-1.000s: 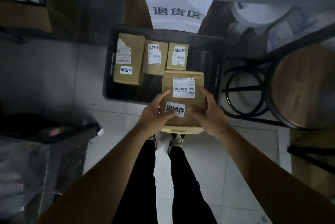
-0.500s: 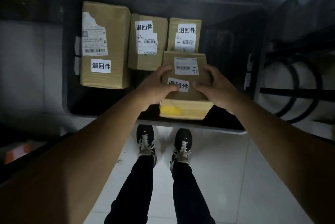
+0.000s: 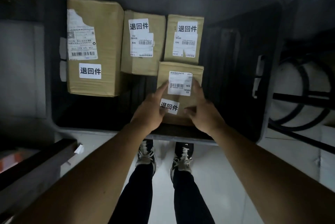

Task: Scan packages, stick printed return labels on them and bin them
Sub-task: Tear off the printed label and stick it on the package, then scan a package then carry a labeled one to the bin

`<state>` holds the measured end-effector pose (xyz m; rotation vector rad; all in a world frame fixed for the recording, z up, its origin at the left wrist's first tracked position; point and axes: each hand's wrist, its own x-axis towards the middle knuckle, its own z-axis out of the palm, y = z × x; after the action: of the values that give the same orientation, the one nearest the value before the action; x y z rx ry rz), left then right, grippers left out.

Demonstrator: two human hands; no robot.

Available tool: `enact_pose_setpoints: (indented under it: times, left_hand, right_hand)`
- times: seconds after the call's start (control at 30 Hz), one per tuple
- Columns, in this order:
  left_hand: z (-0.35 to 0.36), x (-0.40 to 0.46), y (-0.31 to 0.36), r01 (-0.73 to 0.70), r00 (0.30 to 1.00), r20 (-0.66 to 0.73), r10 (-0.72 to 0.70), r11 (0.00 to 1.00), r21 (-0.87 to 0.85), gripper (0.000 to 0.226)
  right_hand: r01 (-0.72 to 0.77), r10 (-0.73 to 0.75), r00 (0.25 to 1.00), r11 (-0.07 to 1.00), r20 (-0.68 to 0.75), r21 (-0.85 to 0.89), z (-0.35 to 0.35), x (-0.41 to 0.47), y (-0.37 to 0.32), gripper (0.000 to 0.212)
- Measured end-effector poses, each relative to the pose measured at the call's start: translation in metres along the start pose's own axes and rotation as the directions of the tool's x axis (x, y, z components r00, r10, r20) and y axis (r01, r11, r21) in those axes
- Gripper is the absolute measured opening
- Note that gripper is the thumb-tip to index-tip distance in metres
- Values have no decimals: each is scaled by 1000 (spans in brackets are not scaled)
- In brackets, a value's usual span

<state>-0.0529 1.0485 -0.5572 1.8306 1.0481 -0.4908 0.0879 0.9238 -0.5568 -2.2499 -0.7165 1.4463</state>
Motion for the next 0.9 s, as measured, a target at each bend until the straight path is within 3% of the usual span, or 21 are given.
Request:
enact_pose_setpoints:
  times: [0.2,0.5,0.7,0.9]
  left_hand:
    - [-9,8,-8,-28,1000,-7,29,996,84,93]
    - [-13,8,4,13,1000,-2,-13,981,194,95]
    - [-42,-43,53,48,992,-128,1,925,378,78]
    - [-83,-168,141,-8,978,-181,107,878,479,71]
  right_hand:
    - [13,-13,1000,1000,-8,21,-2,7,2,104]
    - [22,-12,996,995,93,-100,-15,13,2,106]
    - [3,-31,994,969,-108,-247,-42,-41,-35,85]
    - [-38,-42,979,926,-202,-374,-96,-186,-99,73]
